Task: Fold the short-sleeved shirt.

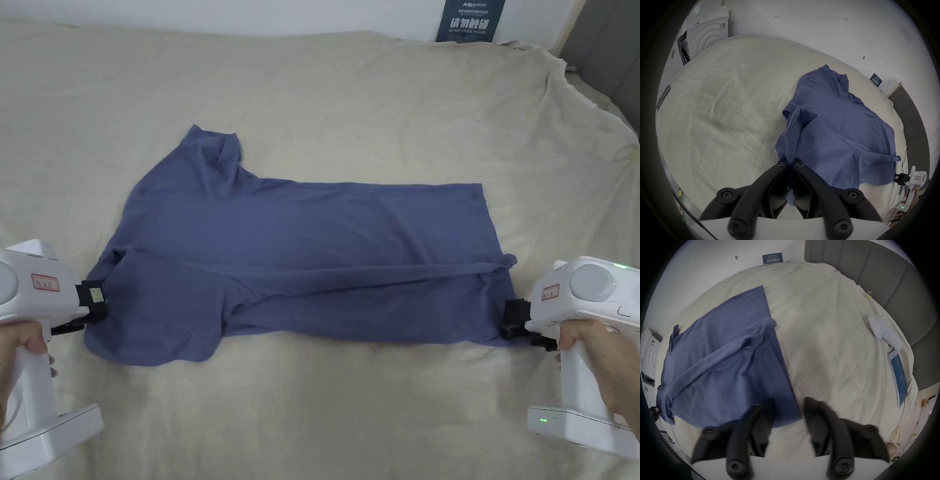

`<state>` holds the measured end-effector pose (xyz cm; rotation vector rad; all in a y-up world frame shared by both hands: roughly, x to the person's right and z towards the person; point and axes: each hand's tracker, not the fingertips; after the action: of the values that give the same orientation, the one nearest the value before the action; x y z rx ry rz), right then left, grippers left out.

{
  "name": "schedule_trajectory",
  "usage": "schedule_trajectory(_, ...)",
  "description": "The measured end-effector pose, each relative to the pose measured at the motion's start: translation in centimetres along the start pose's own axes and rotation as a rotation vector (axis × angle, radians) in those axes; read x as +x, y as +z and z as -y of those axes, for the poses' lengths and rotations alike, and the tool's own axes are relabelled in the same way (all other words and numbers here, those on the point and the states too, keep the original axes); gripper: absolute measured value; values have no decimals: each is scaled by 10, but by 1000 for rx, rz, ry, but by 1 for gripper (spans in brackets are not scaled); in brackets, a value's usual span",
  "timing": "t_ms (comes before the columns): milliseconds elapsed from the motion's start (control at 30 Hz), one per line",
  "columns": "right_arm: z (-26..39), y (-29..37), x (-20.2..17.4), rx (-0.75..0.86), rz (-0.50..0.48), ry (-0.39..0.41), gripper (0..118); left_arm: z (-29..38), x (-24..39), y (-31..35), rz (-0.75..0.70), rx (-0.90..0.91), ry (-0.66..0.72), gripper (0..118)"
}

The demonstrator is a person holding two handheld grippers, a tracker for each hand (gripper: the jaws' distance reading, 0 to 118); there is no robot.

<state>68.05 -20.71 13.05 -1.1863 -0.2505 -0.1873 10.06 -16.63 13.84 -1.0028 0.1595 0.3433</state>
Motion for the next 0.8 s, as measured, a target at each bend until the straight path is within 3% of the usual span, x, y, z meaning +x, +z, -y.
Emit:
schedule_trajectory(67,2,0,-2,10,-12,2,5,1,0,-1,-5,-6,-1,1)
schedule_trajectory(233,-7,14,11,-15,-59,-21,4,-5,-5,7,8,-14,17,1)
schedule_trajectory(467,-8,88,45,39,-189,-26,4,-17,-12,57,63,75,74,1)
schedule_trajectory(633,25,121,64,72,-162,40,4,7,-34,102,105,113,103,1)
schedule_trajectory(800,87,113,83,31,-179,25,4,62,-61,117,102,92,129,1)
